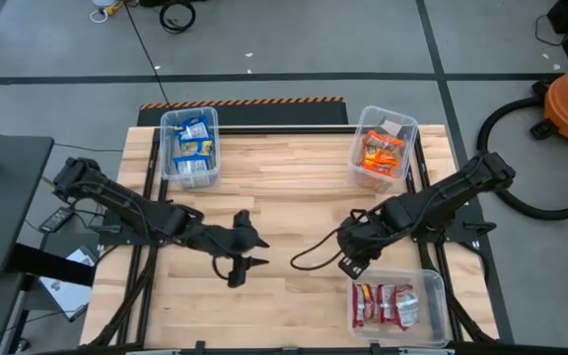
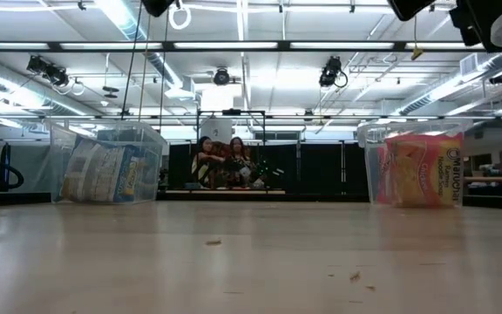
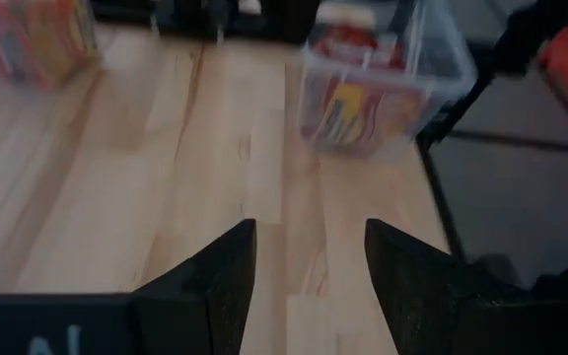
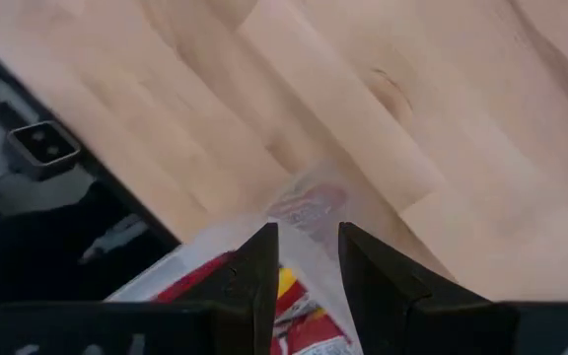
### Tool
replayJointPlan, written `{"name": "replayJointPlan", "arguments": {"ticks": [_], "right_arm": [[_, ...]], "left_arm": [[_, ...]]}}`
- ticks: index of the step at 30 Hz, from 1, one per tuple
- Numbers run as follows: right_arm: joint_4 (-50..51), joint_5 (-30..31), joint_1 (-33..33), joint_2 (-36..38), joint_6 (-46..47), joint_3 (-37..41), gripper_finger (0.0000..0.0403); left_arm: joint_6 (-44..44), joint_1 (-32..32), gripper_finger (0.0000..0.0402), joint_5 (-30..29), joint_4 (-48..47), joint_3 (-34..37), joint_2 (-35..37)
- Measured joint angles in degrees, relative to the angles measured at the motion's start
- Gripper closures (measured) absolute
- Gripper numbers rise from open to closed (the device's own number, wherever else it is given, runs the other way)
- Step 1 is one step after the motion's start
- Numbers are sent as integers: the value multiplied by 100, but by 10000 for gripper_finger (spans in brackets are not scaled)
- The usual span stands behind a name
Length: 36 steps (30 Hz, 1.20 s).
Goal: Sort Maruchan noodles
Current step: Adjust the bottom transparent bin, then return to Home Position
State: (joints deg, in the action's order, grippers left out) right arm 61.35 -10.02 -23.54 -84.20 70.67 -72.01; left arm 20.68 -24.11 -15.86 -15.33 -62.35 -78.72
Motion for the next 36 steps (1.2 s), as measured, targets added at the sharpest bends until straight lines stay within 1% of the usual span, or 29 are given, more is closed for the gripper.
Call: {"name": "replayJointPlan", "arguments": {"ticks": [2,3,6,9,11,12,16,19,21,23,25,27,28,30,32,34,36], "right_arm": [[-118,17,-4,110,-50,0,289],[-202,162,-4,201,-64,0,289],[-526,1004,-4,613,-399,0,288],[-924,1955,-31,966,-1391,0,288],[-1169,2283,-41,1127,-2227,0,288],[-1216,2310,-37,1177,-2629,0,288],[-1040,1981,50,1222,-4365,0,288],[-1090,2183,137,1222,-5337,0,294],[-1323,2261,240,1230,-5989,0,308],[-1660,2097,405,1262,-6642,0,329],[-1974,1841,621,1283,-7134,1,356],[-2394,1519,860,1281,-7446,87,387],[-2579,1351,984,1281,-7555,154,393],[-2943,1066,1185,1313,-7662,345,393],[-3233,980,1328,1417,-7650,601,389],[-3537,963,1419,1632,-7571,915,393],[-3893,942,1469,1944,-7504,1231,397]], "left_arm": [[-29,21,205,0,55,0,186],[-32,21,205,-1,57,0,288],[-75,57,205,1,117,0,631],[-98,96,205,0,187,-2,977],[-98,145,205,-11,247,-2,1155],[-98,176,205,-60,258,-2,1221],[-55,284,205,-544,215,-3,1381],[141,326,206,-864,257,-4,1356],[47,420,212,-1004,496,-5,1268],[-147,625,230,-864,844,-7,1126],[-317,907,258,-583,1243,-7,943],[-432,1175,293,-343,1581,-9,733],[-478,1300,312,-218,1638,-9,653],[-531,1510,350,-43,1663,-7,567],[-627,1668,384,71,1665,-7,565],[-878,1770,393,244,1627,-4,640],[-1187,1829,389,424,1654,-2,778]]}}
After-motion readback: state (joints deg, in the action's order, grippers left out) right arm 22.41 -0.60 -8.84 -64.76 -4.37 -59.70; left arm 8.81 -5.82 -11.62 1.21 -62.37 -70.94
